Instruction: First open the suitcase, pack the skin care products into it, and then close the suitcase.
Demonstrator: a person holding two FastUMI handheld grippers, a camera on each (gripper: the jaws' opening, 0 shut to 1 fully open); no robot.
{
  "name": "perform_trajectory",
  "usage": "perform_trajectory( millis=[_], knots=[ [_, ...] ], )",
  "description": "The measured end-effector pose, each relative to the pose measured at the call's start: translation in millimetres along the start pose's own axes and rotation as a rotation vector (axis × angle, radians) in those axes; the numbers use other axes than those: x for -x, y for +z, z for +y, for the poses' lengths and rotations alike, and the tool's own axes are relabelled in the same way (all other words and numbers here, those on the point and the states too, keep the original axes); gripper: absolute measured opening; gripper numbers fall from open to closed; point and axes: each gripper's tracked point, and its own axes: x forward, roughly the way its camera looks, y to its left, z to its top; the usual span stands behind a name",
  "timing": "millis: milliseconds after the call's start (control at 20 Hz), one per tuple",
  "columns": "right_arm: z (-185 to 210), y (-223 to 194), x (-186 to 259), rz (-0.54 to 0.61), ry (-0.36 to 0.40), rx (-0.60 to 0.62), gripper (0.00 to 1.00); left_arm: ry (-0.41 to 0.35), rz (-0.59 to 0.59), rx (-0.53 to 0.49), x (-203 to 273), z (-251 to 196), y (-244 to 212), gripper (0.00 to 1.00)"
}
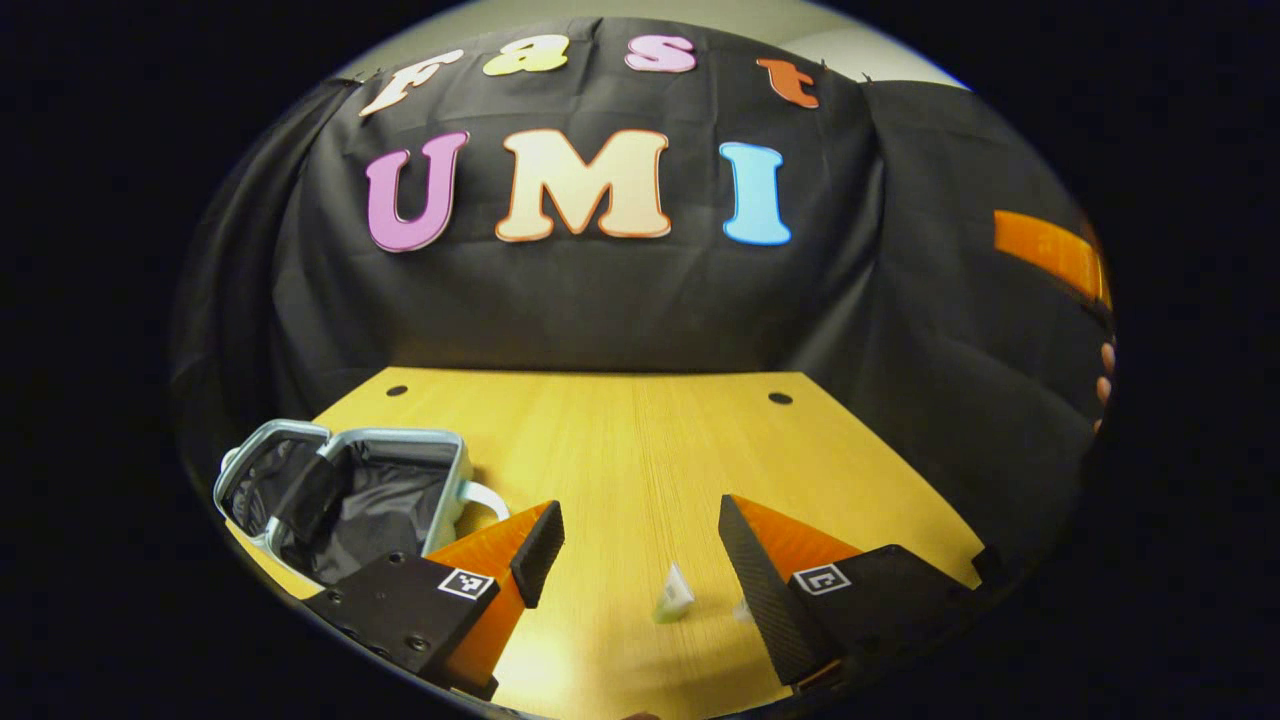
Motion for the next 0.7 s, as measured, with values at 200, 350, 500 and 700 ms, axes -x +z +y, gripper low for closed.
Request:
perform_trajectory(
  millis=[200, 350, 500, 700],
  knots=[
    [-7.8, -3.1, -0.5, 0.003, -0.006, 0.006, 0.99, 0.002, 0.104, 0.03, -15.1, -3.1, -44.0, 0.93],
    [-12.5, -9.8, -1.3, 0.02, -0.01, 0.016, 0.99, 0.001, 0.167, 0.058, -26.6, -5.0, -70.1, 0.9],
    [-13.7, -17.5, -0.6, 0.038, -0.012, 0.033, 0.99, -0.004, 0.195, 0.094, -35.4, -6.3, -86.3, 0.78],
    [-9.2, -24.8, 0.6, 0.049, -0.002, 0.044, 0.99, -0.019, 0.283, 0.15, -41.3, -14.1, -124.8, 0.61]
  ],
)
